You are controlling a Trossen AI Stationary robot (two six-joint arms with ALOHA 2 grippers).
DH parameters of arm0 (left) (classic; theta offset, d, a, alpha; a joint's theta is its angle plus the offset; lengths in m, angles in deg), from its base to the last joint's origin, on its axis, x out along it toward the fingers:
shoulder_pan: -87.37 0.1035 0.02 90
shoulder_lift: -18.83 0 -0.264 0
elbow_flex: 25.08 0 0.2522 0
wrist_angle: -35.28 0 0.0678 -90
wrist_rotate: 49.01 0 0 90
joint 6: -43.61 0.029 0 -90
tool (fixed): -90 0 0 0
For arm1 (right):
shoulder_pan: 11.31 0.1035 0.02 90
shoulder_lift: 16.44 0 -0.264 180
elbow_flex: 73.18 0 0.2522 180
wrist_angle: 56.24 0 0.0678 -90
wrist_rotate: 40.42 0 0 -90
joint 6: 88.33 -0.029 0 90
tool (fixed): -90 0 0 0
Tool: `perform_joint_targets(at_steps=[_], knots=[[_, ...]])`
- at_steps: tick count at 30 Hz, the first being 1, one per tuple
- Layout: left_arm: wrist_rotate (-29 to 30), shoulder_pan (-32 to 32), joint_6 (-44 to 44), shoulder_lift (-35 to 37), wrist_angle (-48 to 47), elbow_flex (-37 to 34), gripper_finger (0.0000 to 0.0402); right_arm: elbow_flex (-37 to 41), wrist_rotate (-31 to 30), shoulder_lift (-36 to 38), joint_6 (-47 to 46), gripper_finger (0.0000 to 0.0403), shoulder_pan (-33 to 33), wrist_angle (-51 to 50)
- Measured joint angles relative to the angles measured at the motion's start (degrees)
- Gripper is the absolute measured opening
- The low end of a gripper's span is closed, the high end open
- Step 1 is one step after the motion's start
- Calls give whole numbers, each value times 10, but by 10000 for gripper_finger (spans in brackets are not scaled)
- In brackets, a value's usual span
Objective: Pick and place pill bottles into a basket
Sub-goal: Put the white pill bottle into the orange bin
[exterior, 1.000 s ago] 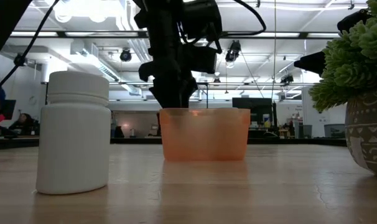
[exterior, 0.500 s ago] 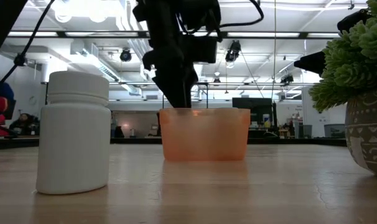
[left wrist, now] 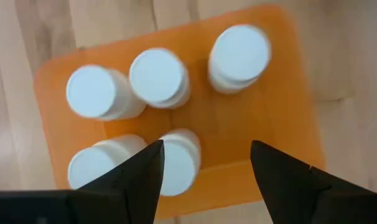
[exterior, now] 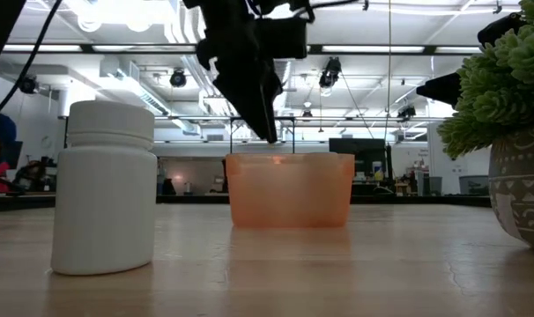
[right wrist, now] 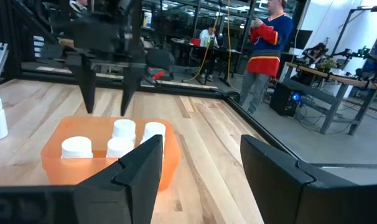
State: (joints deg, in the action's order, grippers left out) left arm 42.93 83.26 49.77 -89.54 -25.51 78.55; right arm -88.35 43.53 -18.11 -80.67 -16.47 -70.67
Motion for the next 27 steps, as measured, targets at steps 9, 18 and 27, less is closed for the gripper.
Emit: perform_joint_targets(at_steps=[9,18,27], knots=[[0,-51,-68,12,6,-1,221,0,0,0,0,206,0,0],[0,-105,-74,12,74,-11,221,0,0,0,0,206,0,0],[10,-152,-89,12,103,-21,221,0,0,0,0,206,0,0]])
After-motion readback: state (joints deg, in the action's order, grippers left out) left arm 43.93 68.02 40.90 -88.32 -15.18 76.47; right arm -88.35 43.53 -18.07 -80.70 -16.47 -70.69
